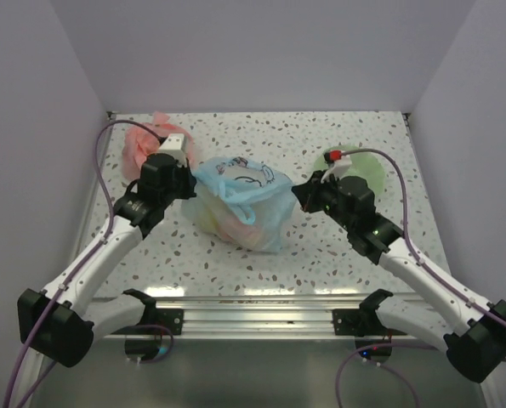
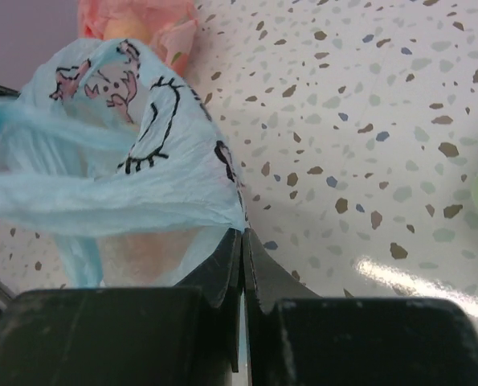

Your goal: Untie the knot of the plastic bag and take out the fruit

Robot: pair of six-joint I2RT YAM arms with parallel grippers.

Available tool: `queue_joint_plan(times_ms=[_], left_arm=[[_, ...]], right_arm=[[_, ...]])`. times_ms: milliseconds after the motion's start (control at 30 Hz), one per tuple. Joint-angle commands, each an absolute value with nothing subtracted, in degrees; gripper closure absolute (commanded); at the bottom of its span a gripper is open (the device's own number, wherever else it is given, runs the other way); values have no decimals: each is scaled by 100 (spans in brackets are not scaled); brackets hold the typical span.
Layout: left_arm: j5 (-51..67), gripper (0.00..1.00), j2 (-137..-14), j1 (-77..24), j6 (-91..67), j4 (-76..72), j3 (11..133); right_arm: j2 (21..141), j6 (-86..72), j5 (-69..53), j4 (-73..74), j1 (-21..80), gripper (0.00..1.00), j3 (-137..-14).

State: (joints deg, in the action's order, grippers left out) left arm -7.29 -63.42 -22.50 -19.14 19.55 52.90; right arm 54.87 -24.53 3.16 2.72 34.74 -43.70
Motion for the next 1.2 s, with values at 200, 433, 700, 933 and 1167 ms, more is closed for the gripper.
queue_joint_plan(times_ms=[200, 433, 700, 933, 1167], left_arm=[[420, 100, -5794, -2206, -2074, 1187, 4758], [843, 100, -5002, -2206, -2399, 905, 3675], [905, 100, -4466, -2206, -2584, 949, 3191], [791, 100, -4052, -2215, -2786, 1010, 2839], [134, 100, -3271, -2215, -3032, 1397, 2602]], right_arm=[[6099, -1222, -465, 1537, 3472, 38, -5949], [7047, -1098, 632, 2619, 4542, 4, -7303], [8295, -1731, 2064, 2408, 4843, 1, -7840], [9069, -2635, 3268, 2285, 4834, 1, -7621], [9194, -2795, 3973, 2399, 4396, 13, -6997]])
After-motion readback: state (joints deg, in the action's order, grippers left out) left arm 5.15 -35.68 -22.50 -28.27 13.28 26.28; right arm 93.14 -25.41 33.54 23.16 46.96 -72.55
